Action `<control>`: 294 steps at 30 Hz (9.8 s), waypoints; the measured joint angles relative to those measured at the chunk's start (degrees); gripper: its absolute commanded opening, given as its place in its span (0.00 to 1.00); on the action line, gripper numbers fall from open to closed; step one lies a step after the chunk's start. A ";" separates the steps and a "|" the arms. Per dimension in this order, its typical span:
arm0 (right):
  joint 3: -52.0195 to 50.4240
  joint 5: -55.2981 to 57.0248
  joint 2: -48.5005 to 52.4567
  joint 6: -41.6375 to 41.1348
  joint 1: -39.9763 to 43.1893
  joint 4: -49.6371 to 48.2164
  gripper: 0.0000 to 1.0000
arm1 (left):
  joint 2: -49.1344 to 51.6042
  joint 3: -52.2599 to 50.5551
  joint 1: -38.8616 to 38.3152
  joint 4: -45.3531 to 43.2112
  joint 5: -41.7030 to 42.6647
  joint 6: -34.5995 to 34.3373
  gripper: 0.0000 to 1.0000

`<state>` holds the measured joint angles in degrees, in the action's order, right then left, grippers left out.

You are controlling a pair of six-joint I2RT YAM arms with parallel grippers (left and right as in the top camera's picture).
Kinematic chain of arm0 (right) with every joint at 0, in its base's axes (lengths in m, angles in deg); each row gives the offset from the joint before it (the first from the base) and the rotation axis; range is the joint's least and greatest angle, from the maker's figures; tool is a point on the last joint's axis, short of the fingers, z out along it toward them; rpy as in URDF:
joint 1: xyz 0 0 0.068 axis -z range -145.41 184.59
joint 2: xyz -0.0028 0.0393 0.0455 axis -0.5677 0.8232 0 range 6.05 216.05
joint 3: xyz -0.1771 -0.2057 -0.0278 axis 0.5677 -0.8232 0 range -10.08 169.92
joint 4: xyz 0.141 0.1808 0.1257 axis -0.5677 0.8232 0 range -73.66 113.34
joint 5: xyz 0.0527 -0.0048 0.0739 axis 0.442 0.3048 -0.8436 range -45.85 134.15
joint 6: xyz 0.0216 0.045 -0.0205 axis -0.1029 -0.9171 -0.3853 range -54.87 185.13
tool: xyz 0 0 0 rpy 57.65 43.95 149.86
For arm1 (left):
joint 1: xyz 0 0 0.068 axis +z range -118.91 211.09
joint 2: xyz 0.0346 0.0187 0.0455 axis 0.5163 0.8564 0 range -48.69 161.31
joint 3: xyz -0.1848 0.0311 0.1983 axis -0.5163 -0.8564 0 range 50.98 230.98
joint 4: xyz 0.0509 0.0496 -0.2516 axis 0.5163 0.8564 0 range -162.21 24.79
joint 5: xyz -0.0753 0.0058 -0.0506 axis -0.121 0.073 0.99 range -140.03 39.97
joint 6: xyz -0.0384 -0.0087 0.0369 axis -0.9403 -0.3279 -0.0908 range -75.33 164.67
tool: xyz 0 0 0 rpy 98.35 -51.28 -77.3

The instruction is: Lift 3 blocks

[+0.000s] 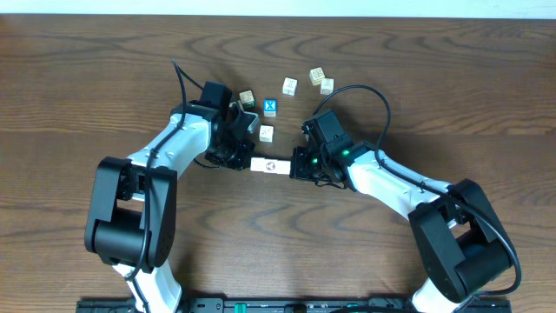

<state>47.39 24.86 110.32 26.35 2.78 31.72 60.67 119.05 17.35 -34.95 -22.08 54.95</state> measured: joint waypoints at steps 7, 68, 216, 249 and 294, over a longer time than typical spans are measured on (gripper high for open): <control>0.00 -1.01 -0.09 3.26 -0.02 2.19 0.01 | 0.00 0.00 -0.07 0.02 0.52 0.00 0.07; 0.81 -0.50 -0.09 1.70 0.04 2.78 0.01 | -5.75 0.81 -1.22 -0.02 -0.07 -1.51 0.07; 4.17 1.77 -8.76 9.14 0.59 10.80 0.01 | -11.76 1.29 -1.73 -0.13 -0.26 -5.62 0.07; 6.54 3.19 -8.76 10.62 0.61 13.33 0.01 | -11.78 1.31 -1.73 -0.11 -0.26 -5.81 0.07; 6.54 3.23 -8.76 10.97 0.61 13.33 0.02 | -11.78 1.29 -1.73 -0.11 -0.26 -5.86 0.07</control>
<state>53.93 28.10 101.55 37.32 3.39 45.05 48.89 120.34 15.62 -35.06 -22.35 49.10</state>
